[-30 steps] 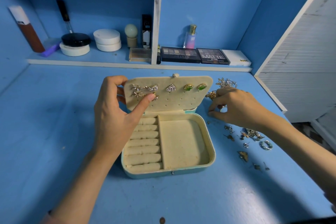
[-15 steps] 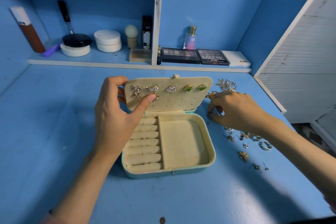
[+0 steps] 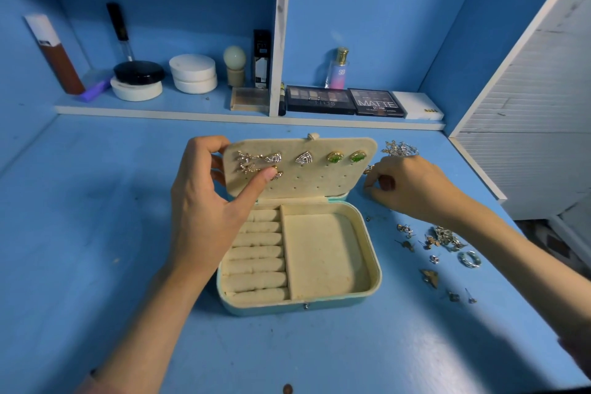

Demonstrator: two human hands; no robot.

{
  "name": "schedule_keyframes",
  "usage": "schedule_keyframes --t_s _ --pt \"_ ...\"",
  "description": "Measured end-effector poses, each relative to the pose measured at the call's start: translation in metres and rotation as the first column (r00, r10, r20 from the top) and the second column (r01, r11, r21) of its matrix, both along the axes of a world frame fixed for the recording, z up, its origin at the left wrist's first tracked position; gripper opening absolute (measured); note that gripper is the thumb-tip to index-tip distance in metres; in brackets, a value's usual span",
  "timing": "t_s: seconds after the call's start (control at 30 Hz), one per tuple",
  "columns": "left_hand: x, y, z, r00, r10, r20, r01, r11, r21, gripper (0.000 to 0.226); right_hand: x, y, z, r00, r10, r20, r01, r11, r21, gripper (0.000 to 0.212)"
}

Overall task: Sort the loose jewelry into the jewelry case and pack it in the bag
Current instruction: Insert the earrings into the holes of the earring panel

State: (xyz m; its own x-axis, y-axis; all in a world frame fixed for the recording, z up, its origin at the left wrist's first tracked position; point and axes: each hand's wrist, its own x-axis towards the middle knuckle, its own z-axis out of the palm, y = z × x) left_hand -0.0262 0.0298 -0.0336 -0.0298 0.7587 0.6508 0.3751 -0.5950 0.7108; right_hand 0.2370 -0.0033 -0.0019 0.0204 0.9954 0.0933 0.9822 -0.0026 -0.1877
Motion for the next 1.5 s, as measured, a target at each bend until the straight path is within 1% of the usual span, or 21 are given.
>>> schedule_keyframes --t_s 0.1,0.27,0.5,0.7,0.83,1.0,1.13,1.27,1.43,1.5 --pt "0.0 0.0 0.0 1.0 -0.004 0.003 0.004 1.0 -0.001 0.047 0.0 0.006 -0.007 0.997 0.008 -0.082 -0.006 1.0 0.028 0.005" --pt "0.0 -0.001 0.0 1.0 0.005 0.001 -0.005 1.0 -0.001 0.047 0.005 0.007 -0.018 0.99 0.019 -0.142 -0.016 1.0 0.026 0.005" --pt "0.001 0.0 -0.001 1.0 0.0 0.01 0.0 1.0 0.001 0.047 0.009 -0.001 -0.019 0.973 0.015 -0.231 0.001 0.997 0.071 0.006" --pt "0.0 0.0 0.0 1.0 -0.014 0.012 0.014 1.0 0.007 0.047 0.011 -0.003 -0.014 0.98 0.031 -0.198 -0.013 0.995 0.094 0.012" --pt "0.0 0.0 0.0 1.0 -0.017 0.014 0.017 1.0 0.007 0.046 0.012 -0.003 -0.011 0.983 0.077 -0.169 -0.057 0.991 0.117 0.018" --pt "0.0 0.0 0.0 1.0 -0.007 0.006 0.007 1.0 0.012 0.047 0.012 0.0 -0.009 0.979 0.194 -0.053 -0.187 0.974 0.125 0.018" --pt "0.0 0.0 0.0 1.0 -0.003 0.002 0.003 1.0 0.014 0.047 0.011 0.003 -0.008 0.976 0.216 0.014 -0.216 0.968 0.127 0.013" --pt "0.0 0.0 0.0 1.0 0.008 0.0 -0.008 1.0 0.017 0.046 0.01 0.007 -0.01 0.983 0.183 0.026 -0.185 0.977 0.103 0.007" --pt "-0.001 -0.002 0.0 1.0 0.001 -0.001 0.0 1.0 0.024 0.047 0.01 0.01 -0.012 0.981 0.191 0.028 -0.192 0.978 0.082 0.003" --pt "-0.001 -0.004 0.002 1.0 -0.006 -0.011 0.006 1.0 0.029 0.046 0.01 0.01 -0.01 0.985 0.173 -0.004 -0.172 0.982 0.075 0.003"
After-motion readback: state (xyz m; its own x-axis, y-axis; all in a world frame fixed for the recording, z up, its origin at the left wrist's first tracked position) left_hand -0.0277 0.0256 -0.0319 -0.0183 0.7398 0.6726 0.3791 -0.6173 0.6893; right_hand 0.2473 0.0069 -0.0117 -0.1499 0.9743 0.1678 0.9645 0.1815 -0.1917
